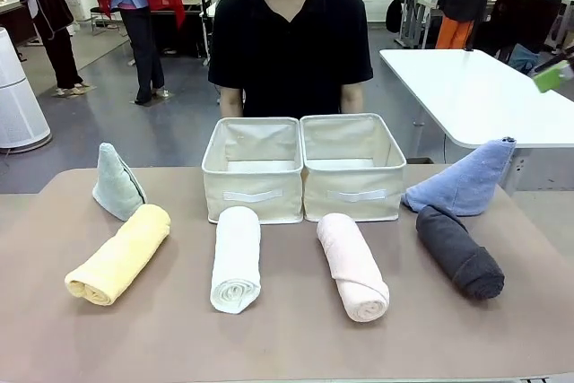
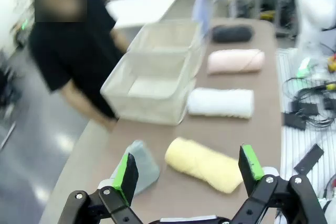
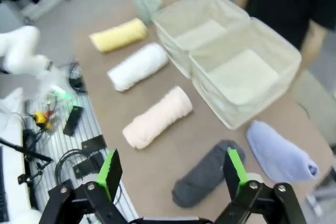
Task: Sort the towels based on their folding style.
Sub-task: Pick up one triangle-folded towel and place it in the left Fabric basket.
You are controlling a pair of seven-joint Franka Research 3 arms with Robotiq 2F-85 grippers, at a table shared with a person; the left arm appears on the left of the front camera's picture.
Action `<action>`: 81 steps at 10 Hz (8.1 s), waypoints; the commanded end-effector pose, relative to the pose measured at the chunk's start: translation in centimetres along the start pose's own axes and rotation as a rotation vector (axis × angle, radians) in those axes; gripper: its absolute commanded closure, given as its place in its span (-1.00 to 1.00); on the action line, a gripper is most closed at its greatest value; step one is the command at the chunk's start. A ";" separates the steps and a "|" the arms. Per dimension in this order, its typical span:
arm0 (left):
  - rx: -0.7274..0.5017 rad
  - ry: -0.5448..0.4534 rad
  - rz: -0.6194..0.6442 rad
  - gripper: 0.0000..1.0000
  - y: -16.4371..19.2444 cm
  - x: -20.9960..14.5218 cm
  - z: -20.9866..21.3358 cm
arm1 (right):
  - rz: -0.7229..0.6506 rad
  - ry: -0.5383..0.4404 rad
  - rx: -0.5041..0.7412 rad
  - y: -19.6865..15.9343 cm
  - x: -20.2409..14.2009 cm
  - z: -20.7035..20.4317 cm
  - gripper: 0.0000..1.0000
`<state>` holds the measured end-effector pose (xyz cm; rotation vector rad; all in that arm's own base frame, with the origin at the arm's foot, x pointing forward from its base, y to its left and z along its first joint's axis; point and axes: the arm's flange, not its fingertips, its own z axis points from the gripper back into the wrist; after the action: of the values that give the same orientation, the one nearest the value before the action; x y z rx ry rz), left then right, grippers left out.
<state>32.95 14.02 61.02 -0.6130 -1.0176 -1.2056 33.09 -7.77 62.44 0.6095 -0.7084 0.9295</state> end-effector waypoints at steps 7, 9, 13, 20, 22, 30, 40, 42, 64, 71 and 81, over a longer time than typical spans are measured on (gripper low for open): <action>-0.119 -0.079 0.060 -1.00 2.2 -2.8 2.4 | -0.057 -0.086 0.333 -3.2 -1.9 3.2 -1.00; -0.119 -0.079 0.060 -1.00 2.2 -2.8 2.4 | -0.057 -0.086 0.333 -3.2 -1.9 3.2 -1.00; -0.119 -0.079 0.060 -1.00 2.2 -2.8 2.4 | -0.057 -0.086 0.333 -3.2 -1.9 3.2 -1.00; -0.119 -0.079 0.060 -1.00 2.2 -2.8 2.4 | -0.057 -0.086 0.333 -3.2 -1.9 3.2 -1.00; -0.119 -0.079 0.060 -1.00 2.2 -2.8 2.4 | -0.057 -0.086 0.333 -3.2 -1.9 3.2 -1.00; -0.110 0.212 0.402 -1.00 4.6 4.4 -4.8 | -0.057 -0.086 0.333 -3.2 -1.9 3.2 -1.00; 0.190 0.898 0.795 -1.00 8.0 8.6 -20.2 | -0.057 -0.086 0.333 -3.2 -1.9 3.2 -1.00; 0.190 0.898 0.795 -1.00 8.0 8.6 -20.2 | -0.057 -0.086 0.333 -3.2 -1.9 3.2 -1.00; 0.730 1.018 1.320 -1.00 13.3 -1.7 -32.2 | -0.057 -0.086 0.333 -3.2 -1.9 3.2 -1.00; 0.724 0.983 1.318 1.00 13.9 -1.8 -32.1 | -0.057 -0.086 0.333 -3.2 -1.9 3.2 -1.00; 0.695 1.020 1.345 1.00 14.1 -1.4 -31.0 | -0.057 -0.086 0.333 -3.2 -1.9 3.2 -1.00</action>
<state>56.00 -7.81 46.66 0.0378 0.0156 0.1456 34.07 -12.65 62.52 0.9382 -0.5854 0.9710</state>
